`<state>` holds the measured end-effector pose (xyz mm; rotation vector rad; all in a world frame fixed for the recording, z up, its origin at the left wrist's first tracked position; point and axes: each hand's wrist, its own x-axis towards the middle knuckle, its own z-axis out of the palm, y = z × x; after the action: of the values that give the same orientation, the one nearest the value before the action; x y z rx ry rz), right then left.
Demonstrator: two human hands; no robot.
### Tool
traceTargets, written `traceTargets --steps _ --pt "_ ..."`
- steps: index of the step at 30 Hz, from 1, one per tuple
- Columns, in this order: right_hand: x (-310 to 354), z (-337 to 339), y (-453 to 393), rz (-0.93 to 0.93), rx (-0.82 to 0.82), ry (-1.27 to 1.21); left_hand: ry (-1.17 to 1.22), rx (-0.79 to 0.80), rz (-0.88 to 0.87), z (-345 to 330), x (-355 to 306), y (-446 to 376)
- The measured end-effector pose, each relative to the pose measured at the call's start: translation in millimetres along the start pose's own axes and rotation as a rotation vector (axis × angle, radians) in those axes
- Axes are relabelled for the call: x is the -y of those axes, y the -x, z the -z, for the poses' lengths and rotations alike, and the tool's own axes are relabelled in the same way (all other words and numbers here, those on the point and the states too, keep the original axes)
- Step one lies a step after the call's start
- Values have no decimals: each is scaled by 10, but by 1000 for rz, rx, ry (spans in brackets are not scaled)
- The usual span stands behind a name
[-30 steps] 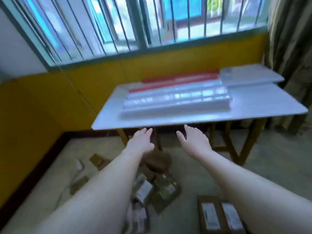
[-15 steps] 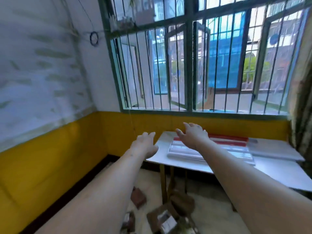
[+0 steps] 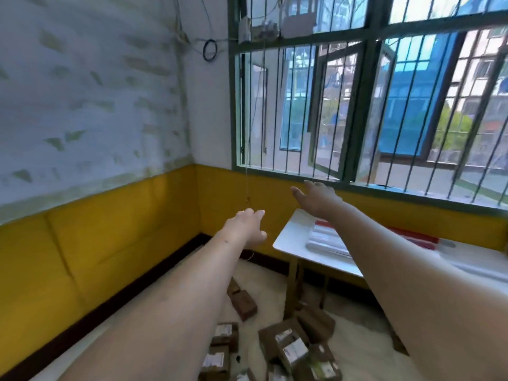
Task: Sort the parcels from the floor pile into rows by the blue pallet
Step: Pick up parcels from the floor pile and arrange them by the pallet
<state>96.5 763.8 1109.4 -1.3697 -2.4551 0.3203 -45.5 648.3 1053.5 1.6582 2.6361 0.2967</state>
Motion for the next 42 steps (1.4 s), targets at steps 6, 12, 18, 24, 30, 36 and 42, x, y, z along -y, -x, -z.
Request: traceTargets --steps 6,12,18,24,30,36,42 --pt "1363 -566 -138 64 52 -45 -134 33 44 125 1529 140" --pt "2304 -1131 -340 112 91 -118 -199 117 97 62 2744 209" --pt "2844 -1861 -741 193 128 -128 -149 154 146 -313 3519 -61" --pt "2802 -3684 -1160 218 193 -130 -24 126 305 -1739 4352 -382" --pt "1943 -6960 -990 190 413 -105 44 304 441 -4610 5241 -288" --pt "744 -10070 -544 82 670 -56 424 396 669 -7652 5680 -122" --pt "412 -11509 -309 -244 895 -426 1138 352 1015 -9101 5696 -197"
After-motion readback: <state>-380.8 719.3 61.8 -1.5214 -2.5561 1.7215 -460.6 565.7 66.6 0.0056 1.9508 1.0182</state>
